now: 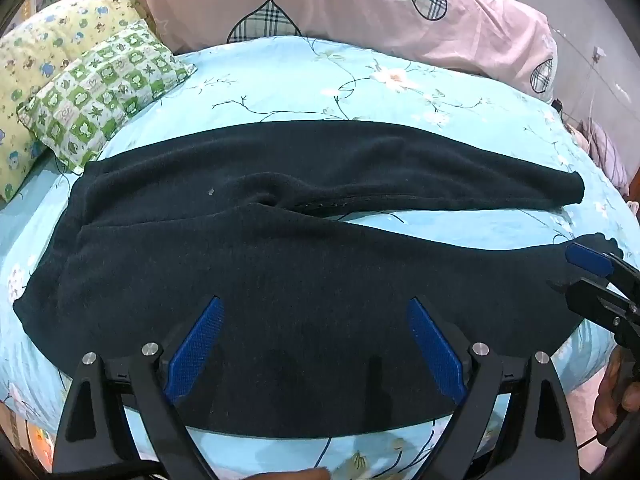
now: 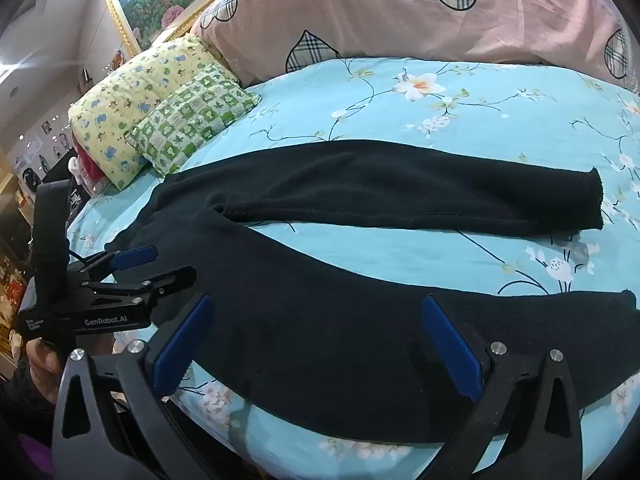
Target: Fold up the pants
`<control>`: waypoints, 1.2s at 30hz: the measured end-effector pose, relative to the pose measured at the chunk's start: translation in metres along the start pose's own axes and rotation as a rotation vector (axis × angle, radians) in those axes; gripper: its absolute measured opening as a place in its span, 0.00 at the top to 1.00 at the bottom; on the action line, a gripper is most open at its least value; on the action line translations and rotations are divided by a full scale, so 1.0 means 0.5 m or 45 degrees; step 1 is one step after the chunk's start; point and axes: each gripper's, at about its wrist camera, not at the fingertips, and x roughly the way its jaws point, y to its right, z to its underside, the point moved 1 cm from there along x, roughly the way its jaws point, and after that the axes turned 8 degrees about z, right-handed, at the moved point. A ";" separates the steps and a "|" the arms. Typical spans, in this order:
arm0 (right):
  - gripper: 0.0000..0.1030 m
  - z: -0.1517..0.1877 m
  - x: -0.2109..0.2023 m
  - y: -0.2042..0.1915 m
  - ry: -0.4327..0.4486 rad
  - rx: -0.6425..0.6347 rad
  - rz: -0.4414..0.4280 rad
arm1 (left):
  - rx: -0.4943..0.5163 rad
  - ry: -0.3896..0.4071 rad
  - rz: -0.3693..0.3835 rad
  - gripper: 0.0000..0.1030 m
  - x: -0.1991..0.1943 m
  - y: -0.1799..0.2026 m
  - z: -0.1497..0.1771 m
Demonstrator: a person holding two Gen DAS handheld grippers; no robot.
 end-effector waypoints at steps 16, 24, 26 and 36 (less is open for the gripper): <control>0.00 -0.005 -0.002 -0.006 0.002 0.000 0.003 | 0.017 0.006 0.014 0.09 -0.001 -0.002 0.007; 0.00 -0.005 0.001 -0.001 0.004 0.002 0.002 | 0.019 -0.003 0.020 0.09 0.000 -0.001 0.005; 0.00 -0.006 0.000 -0.001 0.003 0.002 0.001 | 0.020 -0.004 0.016 0.09 0.000 0.000 0.005; 0.00 -0.005 0.000 -0.003 -0.006 0.002 0.003 | 0.014 -0.008 0.011 0.09 0.004 -0.006 0.006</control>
